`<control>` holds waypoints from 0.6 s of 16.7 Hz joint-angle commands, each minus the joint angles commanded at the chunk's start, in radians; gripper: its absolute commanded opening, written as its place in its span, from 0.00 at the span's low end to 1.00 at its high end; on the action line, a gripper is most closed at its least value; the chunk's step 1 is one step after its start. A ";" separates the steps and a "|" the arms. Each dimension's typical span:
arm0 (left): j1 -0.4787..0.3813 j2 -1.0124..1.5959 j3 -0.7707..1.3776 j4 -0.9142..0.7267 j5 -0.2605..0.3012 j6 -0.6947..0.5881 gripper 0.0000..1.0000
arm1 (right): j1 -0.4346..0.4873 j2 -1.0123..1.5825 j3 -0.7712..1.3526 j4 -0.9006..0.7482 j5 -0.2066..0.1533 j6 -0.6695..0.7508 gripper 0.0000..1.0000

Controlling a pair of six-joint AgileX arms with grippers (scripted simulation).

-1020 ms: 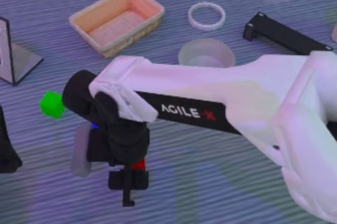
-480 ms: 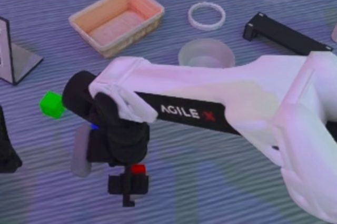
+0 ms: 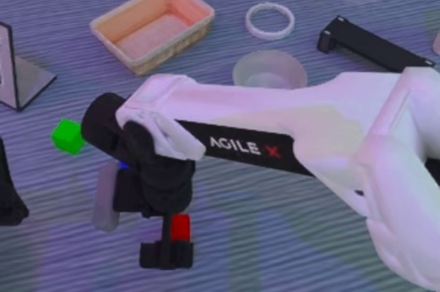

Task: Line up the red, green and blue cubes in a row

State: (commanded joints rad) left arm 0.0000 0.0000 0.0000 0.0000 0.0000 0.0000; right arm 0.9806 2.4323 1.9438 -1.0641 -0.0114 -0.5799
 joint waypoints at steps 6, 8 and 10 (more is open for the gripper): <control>0.000 0.000 0.000 0.000 0.000 0.000 1.00 | 0.000 -0.007 0.039 -0.041 0.000 -0.001 1.00; 0.000 0.000 0.000 0.000 0.000 0.000 1.00 | 0.000 -0.022 0.095 -0.120 0.000 0.000 1.00; 0.000 0.000 0.000 0.000 0.000 0.000 1.00 | 0.003 -0.037 0.152 -0.199 -0.001 -0.003 1.00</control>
State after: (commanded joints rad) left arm 0.0000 0.0000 0.0000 0.0000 0.0000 0.0000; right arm 0.9838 2.3948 2.0956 -1.2634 -0.0125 -0.5829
